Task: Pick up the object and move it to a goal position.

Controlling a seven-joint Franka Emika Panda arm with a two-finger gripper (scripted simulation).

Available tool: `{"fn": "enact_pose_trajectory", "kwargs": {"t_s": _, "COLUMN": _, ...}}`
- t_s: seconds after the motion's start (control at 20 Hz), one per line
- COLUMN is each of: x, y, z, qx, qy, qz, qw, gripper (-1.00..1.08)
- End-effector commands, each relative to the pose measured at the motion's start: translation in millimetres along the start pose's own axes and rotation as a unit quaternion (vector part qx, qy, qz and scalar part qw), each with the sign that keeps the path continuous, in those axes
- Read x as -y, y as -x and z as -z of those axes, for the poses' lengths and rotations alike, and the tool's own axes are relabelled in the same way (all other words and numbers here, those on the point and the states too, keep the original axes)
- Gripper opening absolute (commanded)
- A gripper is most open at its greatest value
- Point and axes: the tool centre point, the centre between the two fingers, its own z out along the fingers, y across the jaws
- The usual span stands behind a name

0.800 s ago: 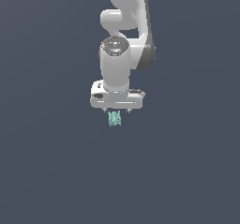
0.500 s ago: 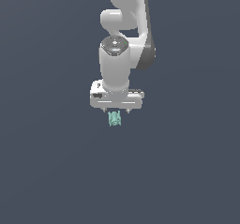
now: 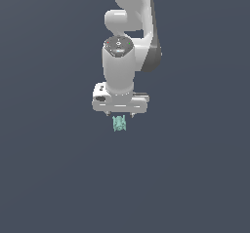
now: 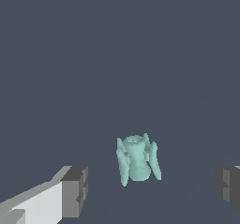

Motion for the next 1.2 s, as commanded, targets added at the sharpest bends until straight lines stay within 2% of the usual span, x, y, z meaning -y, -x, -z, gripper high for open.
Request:
{"fn": "enact_pose_trajectory", "kwargs": {"t_s": 0.0, "x": -0.2, "y": 0.5, "z": -1.2, "qx": 0.000, "qy": 0.000, "qz": 0.001, "qw": 1.0000, "gripper": 1.00}}
{"fn": "enact_pose_trajectory", "kwargs": {"t_s": 0.35, "x": -2.3, "y": 8.5, "z": -21.0, "qx": -0.001, "qy": -0.002, "qz": 0.018, "qw": 0.9998, "gripper": 1.00}}
{"fn": "enact_pose_trajectory", "kwargs": {"t_s": 0.8, "x": -7.8, "y": 33.7, "z": -69.2, "qx": -0.004, "qy": -0.007, "qz": 0.061, "qw": 0.9981, "gripper": 1.00}}
{"fn": "enact_pose_trajectory", "kwargs": {"t_s": 1.15, "x": -10.3, "y": 46.4, "z": -88.5, "qx": -0.005, "qy": -0.009, "qz": 0.079, "qw": 0.9969, "gripper": 1.00}}
